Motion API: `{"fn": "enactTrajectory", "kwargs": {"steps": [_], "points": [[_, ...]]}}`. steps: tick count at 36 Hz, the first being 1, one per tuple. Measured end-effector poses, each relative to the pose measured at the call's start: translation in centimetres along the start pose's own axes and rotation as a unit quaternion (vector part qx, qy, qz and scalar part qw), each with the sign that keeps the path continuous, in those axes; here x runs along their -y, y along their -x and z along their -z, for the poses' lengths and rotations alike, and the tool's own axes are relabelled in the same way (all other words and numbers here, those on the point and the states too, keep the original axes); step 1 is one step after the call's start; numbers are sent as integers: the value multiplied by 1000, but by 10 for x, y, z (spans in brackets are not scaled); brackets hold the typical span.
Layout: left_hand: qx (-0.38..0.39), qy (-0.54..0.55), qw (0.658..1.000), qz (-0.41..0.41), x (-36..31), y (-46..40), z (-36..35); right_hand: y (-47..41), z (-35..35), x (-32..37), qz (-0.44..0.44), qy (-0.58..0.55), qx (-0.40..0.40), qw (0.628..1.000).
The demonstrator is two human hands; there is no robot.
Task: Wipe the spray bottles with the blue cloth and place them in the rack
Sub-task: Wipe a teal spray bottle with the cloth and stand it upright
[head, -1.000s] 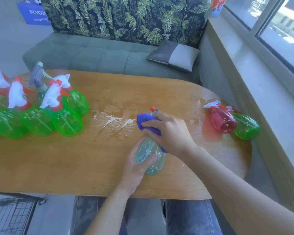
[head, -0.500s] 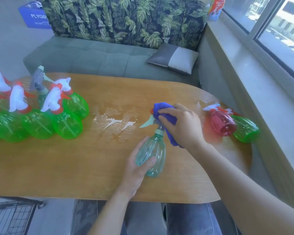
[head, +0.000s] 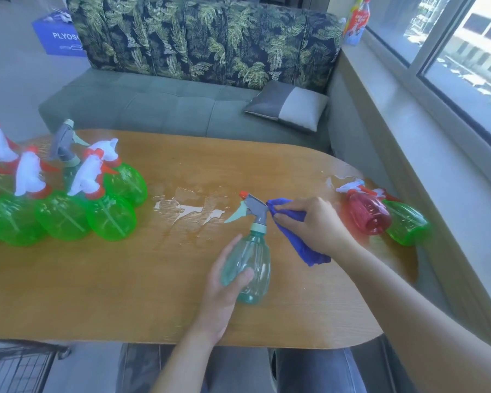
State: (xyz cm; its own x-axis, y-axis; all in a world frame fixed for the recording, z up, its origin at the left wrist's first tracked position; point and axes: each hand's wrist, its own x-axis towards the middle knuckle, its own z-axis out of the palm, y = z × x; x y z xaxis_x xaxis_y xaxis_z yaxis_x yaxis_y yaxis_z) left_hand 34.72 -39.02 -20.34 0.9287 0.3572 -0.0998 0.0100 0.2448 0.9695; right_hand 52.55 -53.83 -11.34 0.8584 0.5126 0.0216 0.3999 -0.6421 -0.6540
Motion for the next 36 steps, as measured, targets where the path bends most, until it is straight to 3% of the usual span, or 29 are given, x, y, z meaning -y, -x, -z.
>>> {"fn": "enactTrajectory", "kwargs": {"steps": [4, 9, 16, 21, 25, 28, 31, 36], "points": [[5, -11, 1000, -6, -2, 1, -2, -8, 32, -1, -29, 52, 81, 995], [19, -19, 1000, -4, -5, 2, -2, -14, 23, 9, 9, -67, -37, 997], [15, -23, 1000, -3, -7, 2, -5, -6, -11, 11, 33, -80, -54, 995], [2, -21, 1000, -14, -5, 2, -2, 5, -4, -6, 5, -67, -19, 998], [8, -20, 1000, -6, -2, 0, -2, 10, 19, -15, -6, 9, 36, 999], [6, -20, 1000, -7, -2, 0, -2, 9, 24, -14, 47, 124, -43, 990], [11, -20, 1000, 0, -2, -1, -3, 11, 12, -3, 123, 117, -178, 969], [13, -20, 1000, 9, -4, 1, -6, 3, -12, 19, 264, 156, -161, 938]]}}
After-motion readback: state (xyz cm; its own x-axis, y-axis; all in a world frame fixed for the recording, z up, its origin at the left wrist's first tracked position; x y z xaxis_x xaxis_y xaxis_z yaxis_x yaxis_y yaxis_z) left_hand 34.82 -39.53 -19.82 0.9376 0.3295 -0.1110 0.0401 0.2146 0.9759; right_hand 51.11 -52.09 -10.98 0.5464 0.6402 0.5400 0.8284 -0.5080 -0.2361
